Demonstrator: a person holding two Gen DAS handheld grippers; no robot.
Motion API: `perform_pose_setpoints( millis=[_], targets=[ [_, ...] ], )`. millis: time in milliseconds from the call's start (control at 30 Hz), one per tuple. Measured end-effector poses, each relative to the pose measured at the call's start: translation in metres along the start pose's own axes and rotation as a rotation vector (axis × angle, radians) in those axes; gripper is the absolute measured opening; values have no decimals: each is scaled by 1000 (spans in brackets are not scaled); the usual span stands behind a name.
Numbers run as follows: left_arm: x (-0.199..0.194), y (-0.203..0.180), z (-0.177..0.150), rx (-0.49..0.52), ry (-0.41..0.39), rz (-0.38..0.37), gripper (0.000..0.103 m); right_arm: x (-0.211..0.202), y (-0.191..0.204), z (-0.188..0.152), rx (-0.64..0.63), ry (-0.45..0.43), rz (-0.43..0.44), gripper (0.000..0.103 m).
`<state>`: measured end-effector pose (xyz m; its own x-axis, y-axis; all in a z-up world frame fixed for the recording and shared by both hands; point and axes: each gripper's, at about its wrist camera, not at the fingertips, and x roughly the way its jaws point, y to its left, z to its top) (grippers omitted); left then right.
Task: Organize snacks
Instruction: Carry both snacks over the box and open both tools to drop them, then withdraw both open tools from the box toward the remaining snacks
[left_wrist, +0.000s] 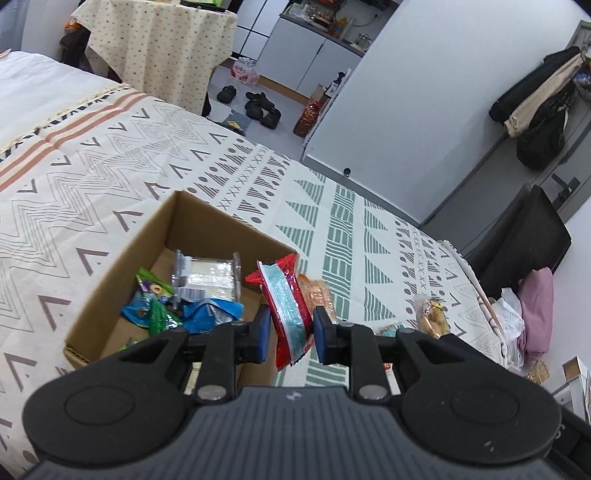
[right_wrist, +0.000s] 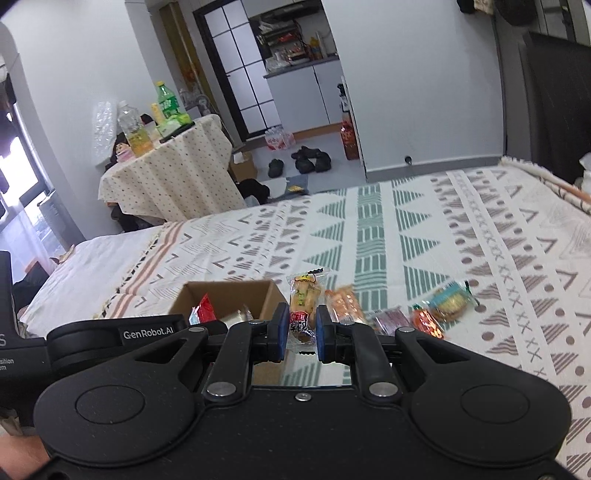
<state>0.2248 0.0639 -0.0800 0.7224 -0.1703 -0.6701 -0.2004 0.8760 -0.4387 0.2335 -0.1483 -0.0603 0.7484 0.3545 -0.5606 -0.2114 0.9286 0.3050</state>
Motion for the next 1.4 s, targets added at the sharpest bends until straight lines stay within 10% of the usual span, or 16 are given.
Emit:
perform_pose_setpoints(
  millis=[900, 1400],
  targets=[
    [4, 69, 17, -179, 19, 61, 30, 34, 60, -12, -14, 48, 38, 15],
    [9, 64, 15, -174, 15, 108, 74, 45, 54, -7, 50, 46, 72, 35]
  ],
)
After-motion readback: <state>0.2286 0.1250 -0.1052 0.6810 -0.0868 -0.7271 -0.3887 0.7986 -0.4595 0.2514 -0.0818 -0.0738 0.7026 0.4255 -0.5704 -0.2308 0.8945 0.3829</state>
